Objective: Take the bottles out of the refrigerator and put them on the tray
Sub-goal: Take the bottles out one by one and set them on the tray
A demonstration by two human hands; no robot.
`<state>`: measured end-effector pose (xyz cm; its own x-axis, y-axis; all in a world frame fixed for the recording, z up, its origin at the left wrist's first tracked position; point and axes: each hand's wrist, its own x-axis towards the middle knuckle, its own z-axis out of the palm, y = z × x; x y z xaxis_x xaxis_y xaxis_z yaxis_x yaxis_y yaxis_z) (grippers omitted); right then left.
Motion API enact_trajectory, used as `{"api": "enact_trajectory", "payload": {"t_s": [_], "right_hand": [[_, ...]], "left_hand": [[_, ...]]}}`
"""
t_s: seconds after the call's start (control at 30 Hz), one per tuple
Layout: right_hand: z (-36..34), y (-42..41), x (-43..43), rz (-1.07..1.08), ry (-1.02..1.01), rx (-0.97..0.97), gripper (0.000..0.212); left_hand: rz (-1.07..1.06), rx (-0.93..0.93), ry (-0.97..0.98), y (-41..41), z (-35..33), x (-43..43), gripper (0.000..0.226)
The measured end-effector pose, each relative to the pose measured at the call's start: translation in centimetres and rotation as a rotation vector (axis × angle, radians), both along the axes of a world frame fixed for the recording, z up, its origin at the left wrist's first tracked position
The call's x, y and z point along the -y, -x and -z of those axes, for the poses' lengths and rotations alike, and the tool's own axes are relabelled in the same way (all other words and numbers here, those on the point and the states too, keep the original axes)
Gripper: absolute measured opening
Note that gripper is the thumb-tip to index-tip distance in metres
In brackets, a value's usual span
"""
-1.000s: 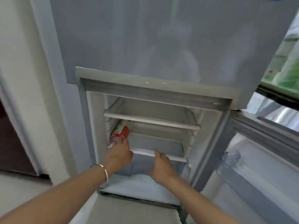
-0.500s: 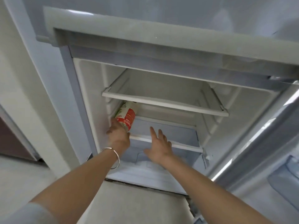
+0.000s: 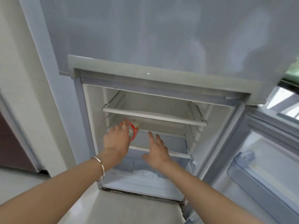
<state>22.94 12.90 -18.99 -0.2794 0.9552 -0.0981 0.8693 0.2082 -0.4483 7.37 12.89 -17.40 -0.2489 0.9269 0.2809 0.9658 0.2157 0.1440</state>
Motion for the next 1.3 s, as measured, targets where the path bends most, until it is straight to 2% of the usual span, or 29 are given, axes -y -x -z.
{"api": "enact_trajectory", "payload": {"t_s": [0.07, 0.13, 0.2, 0.33, 0.4, 0.53, 0.6, 0.67, 0.8, 0.9, 1.0, 1.17, 1.3], "right_hand": [[-1.0, -0.3, 1.0, -0.005, -0.007, -0.028, 0.093], [-2.2, -0.8, 2.4, -0.007, -0.009, -0.047, 0.095], [-3.2, -1.5, 3.8, -0.006, -0.002, -0.069, 0.098], [-5.1, -2.8, 6.3, -0.025, 0.009, -0.155, 0.106], [-6.4, -3.7, 8.0, -0.037, -0.013, -0.291, 0.108], [-8.1, -6.0, 11.9, 0.001, -0.083, -0.699, 0.098], [-8.6, -7.5, 13.6, 0.041, -0.110, -0.824, 0.101], [-10.1, -9.1, 14.9, 0.102, -0.161, -0.863, 0.104], [-14.4, -12.7, 16.0, 0.167, -0.296, -0.913, 0.096], [-17.4, -14.5, 16.7, 0.181, -0.342, -0.926, 0.101], [-19.9, -16.1, 17.5, 0.167, -0.412, -0.952, 0.096], [-24.2, -19.0, 18.7, 0.235, -0.640, -0.938, 0.101], [-27.9, -22.3, 18.7, 0.329, -0.826, -0.967, 0.083]], "left_hand": [[0.053, -0.103, -0.028, -0.5, -2.2, 0.8, 0.070], [0.105, -0.168, -0.067, -1.5, -4.5, 2.0, 0.058], [0.136, -0.190, -0.124, -2.9, -6.5, 3.5, 0.045], [0.210, -0.187, -0.221, -5.6, -10.2, 6.2, 0.035], [0.261, -0.205, -0.290, -6.9, -12.1, 7.8, 0.031], [0.414, -0.174, -0.430, -10.2, -16.2, 11.2, 0.032], [0.490, -0.143, -0.503, -12.2, -18.6, 12.8, 0.034], [0.559, -0.121, -0.582, -14.3, -20.8, 14.1, 0.032], [0.651, -0.101, -0.687, -18.5, -25.2, 15.6, 0.032], [0.691, -0.080, -0.755, -20.4, -28.4, 16.1, 0.032], [0.722, -0.058, -0.814, -21.8, -31.2, 16.6, 0.032], [0.806, 0.091, -0.926, -24.9, -36.3, 17.4, 0.036], [0.964, 0.302, -0.928, -27.8, -39.5, 18.6, 0.057]]}}
